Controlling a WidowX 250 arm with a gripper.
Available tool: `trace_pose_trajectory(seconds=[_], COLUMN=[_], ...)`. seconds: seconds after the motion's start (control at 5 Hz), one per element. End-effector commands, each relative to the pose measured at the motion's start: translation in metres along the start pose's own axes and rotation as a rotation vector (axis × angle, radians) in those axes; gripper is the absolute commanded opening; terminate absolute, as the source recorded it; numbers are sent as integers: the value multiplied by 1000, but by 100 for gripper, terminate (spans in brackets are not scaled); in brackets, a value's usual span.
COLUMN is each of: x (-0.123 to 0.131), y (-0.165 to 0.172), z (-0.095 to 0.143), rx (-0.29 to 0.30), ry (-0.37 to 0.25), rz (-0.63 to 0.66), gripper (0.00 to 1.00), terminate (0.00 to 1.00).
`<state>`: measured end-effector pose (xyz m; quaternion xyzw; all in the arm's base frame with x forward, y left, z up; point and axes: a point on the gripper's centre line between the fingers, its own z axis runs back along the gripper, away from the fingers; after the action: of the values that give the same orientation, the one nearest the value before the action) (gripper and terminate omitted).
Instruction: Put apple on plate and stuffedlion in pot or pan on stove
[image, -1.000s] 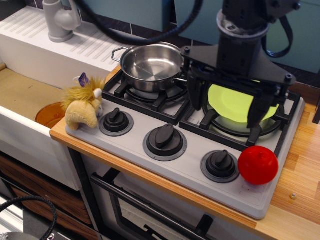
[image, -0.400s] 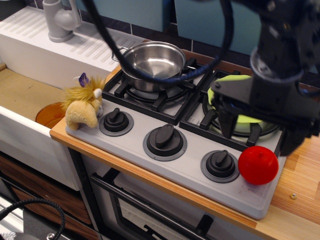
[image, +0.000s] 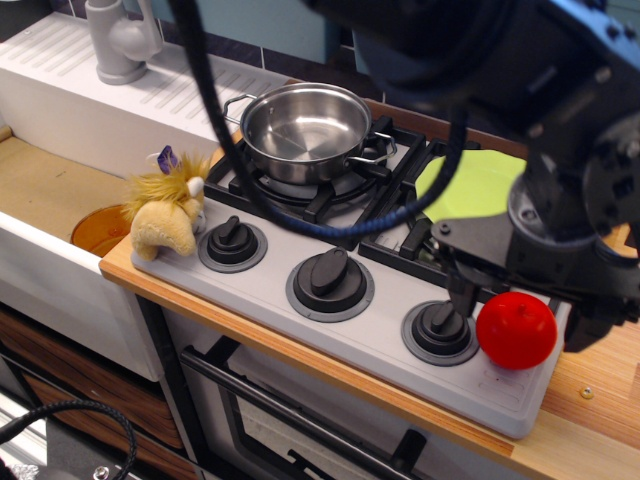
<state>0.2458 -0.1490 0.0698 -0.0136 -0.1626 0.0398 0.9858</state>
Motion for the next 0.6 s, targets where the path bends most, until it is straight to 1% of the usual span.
trace_pose_trajectory(seconds=[0.0,0.4], x=[2,1], y=[-6,-1], z=[-7,-24], rx=[-25,-36], ry=[-50,-110], rz=[9,-13], gripper=[100,100], terminate=[0,0])
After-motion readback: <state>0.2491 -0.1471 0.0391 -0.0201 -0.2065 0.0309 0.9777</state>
